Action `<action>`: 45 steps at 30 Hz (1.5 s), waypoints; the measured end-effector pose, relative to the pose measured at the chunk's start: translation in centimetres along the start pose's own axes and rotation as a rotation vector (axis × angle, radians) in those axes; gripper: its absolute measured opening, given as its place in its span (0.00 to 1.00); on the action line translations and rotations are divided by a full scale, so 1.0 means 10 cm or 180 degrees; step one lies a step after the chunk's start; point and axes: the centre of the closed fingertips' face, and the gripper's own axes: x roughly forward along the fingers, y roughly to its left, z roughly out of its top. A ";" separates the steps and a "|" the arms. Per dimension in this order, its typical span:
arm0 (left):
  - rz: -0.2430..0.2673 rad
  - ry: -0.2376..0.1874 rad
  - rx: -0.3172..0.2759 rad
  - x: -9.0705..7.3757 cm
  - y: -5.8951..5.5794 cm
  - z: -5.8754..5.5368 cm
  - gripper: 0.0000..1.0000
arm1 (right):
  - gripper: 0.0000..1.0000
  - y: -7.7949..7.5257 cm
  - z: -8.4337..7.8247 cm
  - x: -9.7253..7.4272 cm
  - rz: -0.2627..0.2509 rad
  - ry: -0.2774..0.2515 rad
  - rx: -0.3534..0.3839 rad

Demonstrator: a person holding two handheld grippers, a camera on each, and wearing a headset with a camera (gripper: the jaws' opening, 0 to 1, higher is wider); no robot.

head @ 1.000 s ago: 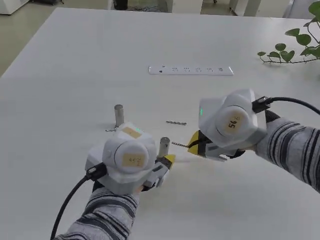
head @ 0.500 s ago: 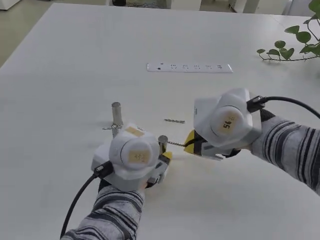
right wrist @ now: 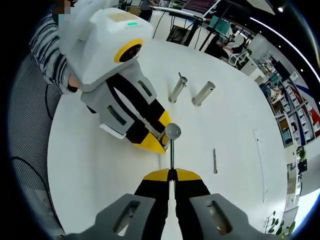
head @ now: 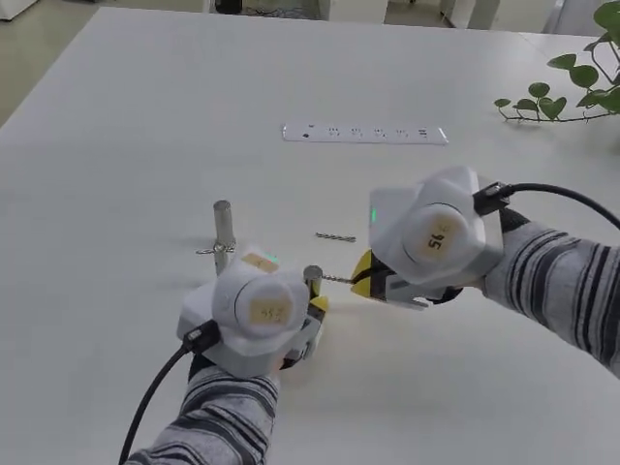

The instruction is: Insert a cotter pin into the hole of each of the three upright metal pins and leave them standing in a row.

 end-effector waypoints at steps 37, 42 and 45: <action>0.0198 -0.0017 -0.0130 0.02 0.02 -0.01 0.09 | 0.00 -0.02 0.31 0.06 0.0018 -0.0204 -0.0275; 0.0239 -0.0015 -0.0145 0.02 0.02 -0.01 0.09 | 0.01 -0.04 0.33 0.04 -0.0001 -0.0240 -0.0260; 0.0258 -0.0017 -0.0157 0.02 0.02 -0.01 0.09 | 0.05 -0.06 0.33 -0.01 -0.0021 -0.0272 -0.0221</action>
